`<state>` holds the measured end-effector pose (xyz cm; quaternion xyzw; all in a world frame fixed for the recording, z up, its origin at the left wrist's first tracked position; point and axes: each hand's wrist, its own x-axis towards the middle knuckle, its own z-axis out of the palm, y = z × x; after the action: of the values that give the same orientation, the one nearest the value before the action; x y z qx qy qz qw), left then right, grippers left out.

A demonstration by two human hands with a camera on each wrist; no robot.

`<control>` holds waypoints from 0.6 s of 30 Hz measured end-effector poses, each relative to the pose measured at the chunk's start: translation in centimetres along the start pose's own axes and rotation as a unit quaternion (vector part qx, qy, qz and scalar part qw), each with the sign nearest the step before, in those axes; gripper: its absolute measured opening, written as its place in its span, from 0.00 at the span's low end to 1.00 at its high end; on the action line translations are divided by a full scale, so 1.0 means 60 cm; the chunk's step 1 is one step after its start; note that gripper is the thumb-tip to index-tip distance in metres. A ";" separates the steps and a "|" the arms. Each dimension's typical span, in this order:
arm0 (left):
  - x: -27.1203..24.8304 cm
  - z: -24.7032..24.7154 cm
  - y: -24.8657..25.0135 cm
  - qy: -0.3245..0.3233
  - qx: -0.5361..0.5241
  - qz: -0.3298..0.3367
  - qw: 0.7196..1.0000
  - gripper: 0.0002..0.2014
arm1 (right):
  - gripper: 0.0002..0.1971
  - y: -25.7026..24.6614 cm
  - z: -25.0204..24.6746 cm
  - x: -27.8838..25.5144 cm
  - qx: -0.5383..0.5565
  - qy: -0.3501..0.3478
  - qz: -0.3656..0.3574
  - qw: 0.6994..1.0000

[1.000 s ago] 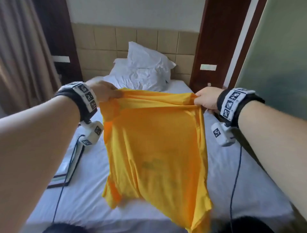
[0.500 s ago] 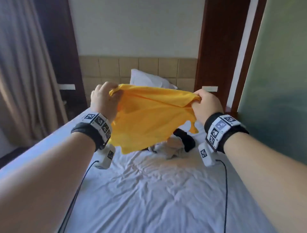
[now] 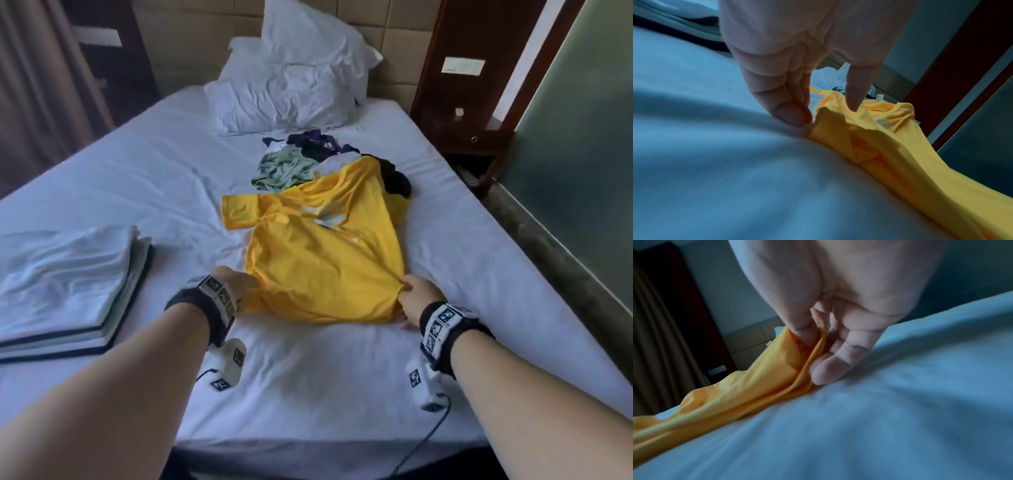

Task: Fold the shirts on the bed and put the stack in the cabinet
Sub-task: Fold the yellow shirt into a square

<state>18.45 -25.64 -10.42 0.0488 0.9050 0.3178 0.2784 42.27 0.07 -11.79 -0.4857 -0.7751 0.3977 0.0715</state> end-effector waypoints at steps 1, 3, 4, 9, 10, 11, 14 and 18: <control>-0.008 -0.001 0.007 -0.016 0.004 -0.015 1.000 0.16 | 0.26 0.002 0.002 0.001 0.045 0.000 0.010 0.999; -0.020 0.000 0.017 -0.039 0.062 -0.012 0.997 0.19 | 0.23 0.005 0.000 -0.002 0.118 0.002 0.032 0.993; -0.025 0.003 0.018 -0.047 0.079 -0.014 0.996 0.19 | 0.20 0.007 -0.004 -0.006 0.145 0.006 0.040 0.989; -0.010 0.017 0.001 -0.063 -0.093 -0.016 0.994 0.14 | 0.09 0.047 -0.037 -0.020 0.289 0.069 0.120 0.947; -0.009 0.018 -0.003 -0.061 -0.146 -0.033 0.987 0.14 | 0.10 0.062 -0.045 -0.027 0.326 0.083 0.149 0.930; -0.005 0.013 -0.011 -0.059 -0.190 -0.050 0.979 0.13 | 0.11 0.075 -0.048 -0.032 0.343 0.085 0.177 0.919; -0.015 0.012 -0.029 -0.051 -0.211 -0.077 0.973 0.08 | 0.11 0.104 -0.056 -0.061 0.323 0.032 0.216 0.921; 0.074 0.020 -0.094 -0.068 -0.085 -0.040 0.993 0.07 | 0.20 0.100 -0.068 -0.055 0.125 0.123 0.122 0.977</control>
<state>15.88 -28.26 -16.66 0.0102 0.8550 0.3781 0.3548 50.18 0.90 -12.26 -0.6090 -0.6393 0.4344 0.1777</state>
